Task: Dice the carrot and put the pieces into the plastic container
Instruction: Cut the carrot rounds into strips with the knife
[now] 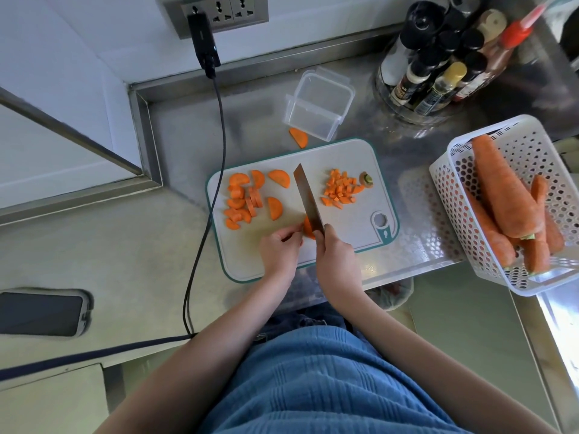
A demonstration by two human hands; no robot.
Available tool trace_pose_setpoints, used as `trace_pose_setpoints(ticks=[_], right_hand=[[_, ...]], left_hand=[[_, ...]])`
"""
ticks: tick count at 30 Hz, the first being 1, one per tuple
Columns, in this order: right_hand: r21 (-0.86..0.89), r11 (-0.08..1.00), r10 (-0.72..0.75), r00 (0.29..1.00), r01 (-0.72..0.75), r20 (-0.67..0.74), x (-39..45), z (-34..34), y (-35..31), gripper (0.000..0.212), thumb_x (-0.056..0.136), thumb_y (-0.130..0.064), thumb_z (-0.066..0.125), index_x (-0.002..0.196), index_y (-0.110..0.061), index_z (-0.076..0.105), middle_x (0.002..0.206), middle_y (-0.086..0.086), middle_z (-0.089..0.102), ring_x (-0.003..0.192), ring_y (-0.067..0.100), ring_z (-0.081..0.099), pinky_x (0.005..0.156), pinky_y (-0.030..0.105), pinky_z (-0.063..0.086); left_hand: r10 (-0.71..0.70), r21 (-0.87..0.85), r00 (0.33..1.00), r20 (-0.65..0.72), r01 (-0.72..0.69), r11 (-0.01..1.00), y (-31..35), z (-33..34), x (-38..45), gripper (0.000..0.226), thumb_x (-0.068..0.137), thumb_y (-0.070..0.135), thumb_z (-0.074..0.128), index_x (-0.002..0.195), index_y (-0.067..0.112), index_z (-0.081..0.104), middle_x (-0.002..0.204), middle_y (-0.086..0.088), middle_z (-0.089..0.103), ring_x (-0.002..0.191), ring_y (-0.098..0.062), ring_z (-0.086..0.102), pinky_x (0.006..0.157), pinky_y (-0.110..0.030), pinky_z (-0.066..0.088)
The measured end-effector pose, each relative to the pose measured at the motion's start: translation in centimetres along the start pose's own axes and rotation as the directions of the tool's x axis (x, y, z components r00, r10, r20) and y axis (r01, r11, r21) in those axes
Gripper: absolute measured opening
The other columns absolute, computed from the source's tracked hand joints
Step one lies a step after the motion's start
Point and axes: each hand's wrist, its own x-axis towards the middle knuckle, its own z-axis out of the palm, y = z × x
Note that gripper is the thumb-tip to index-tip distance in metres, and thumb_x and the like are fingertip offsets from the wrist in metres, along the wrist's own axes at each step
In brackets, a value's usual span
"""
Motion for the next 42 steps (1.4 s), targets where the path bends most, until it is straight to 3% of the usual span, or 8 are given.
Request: trace_pose_setpoints(ticks=[6,11,13,17,26,32,36,42], right_hand=[[-0.015,1.0,0.001,1.0,-0.001,-0.023,0.1,0.5,0.0,0.026,0.104,-0.034,0.028,0.087,-0.015,0.036,0.065,0.006,0.052,0.062,0.031,0.053,0.054,0.036,0.042],[-0.061,0.998,0.023,1.0,-0.023,-0.004,0.6,1.0,0.4,0.022,0.104,-0.031,0.028,0.091,-0.015,0.038,0.069,0.008,0.057,0.065,0.032,0.055,0.056,0.036,0.045],[-0.099,0.994,0.05,0.999,-0.048,0.016,1.0,1.3,0.5,0.02,0.104,-0.03,0.028,0.098,-0.015,0.041,0.076,0.012,0.061,0.07,0.034,0.058,0.059,0.038,0.047],[-0.224,0.973,0.077,0.995,-0.06,0.07,1.7,1.5,0.7,0.022,0.105,-0.028,0.029,0.112,-0.012,0.041,0.089,0.017,0.063,0.082,0.036,0.061,0.062,0.038,0.045],[-0.152,0.987,0.061,0.996,-0.05,0.072,1.7,0.6,0.8,0.03,0.103,-0.04,0.025,0.094,-0.014,0.036,0.079,0.012,0.057,0.074,0.034,0.059,0.058,0.038,0.045],[-0.066,0.998,0.009,0.998,-0.005,0.06,1.4,-0.4,0.7,0.027,0.103,-0.036,0.03,0.109,-0.014,0.044,0.083,0.013,0.063,0.075,0.035,0.06,0.061,0.04,0.049],[-0.008,1.0,-0.025,0.998,0.026,0.049,1.3,-0.9,0.7,0.033,0.103,-0.034,0.034,0.133,-0.023,0.045,0.081,0.008,0.061,0.069,0.03,0.058,0.058,0.034,0.042],[0.254,0.967,0.023,0.999,-0.016,-0.026,1.5,-1.9,1.0,0.023,0.1,-0.032,0.041,0.089,-0.014,0.051,0.069,0.0,0.055,0.064,0.022,0.053,0.054,0.032,0.038]], left_hand=[[-0.006,0.074,1.0,-0.009,0.006,0.997,-0.1,0.1,0.0,0.023,0.083,0.006,0.053,0.062,-0.002,0.058,0.055,-0.005,0.046,0.052,-0.011,0.033,0.053,-0.024,0.026],[0.001,0.082,1.0,-0.03,0.002,0.997,0.1,0.1,-0.3,0.03,0.085,0.004,0.052,0.058,0.014,0.062,0.055,0.002,0.055,0.052,-0.009,0.041,0.05,-0.017,0.032],[-0.017,0.046,0.997,-0.069,0.02,0.999,0.1,-0.1,-0.4,0.03,0.087,0.002,0.05,0.077,0.02,0.072,0.071,0.007,0.067,0.067,-0.005,0.058,0.064,-0.012,0.045],[-0.056,0.035,0.997,-0.055,0.058,0.998,0.0,-0.4,-0.2,0.031,0.087,0.001,0.048,0.099,0.014,0.073,0.091,0.006,0.07,0.093,-0.013,0.065,0.089,-0.03,0.052],[0.02,0.058,0.996,0.082,-0.025,0.998,0.9,-0.1,-0.5,0.03,0.088,0.007,0.055,0.076,0.032,0.067,0.074,0.019,0.066,0.069,0.005,0.059,0.061,-0.006,0.043],[0.064,0.048,0.997,0.044,-0.066,0.997,0.8,-0.2,0.0,0.022,0.088,0.01,0.055,0.082,0.027,0.067,0.082,0.006,0.069,0.082,-0.015,0.064,0.075,-0.025,0.051],[0.172,0.077,0.983,0.064,-0.176,0.981,1.3,-0.1,-0.5,0.019,0.089,0.01,0.055,0.083,0.025,0.065,0.078,0.008,0.067,0.076,-0.008,0.063,0.072,-0.024,0.048],[0.286,0.043,0.953,0.1,-0.292,0.956,2.6,-0.4,-0.2,0.009,0.095,0.024,0.055,0.091,0.027,0.063,0.085,0.018,0.063,0.081,0.009,0.058,0.069,-0.002,0.04]])
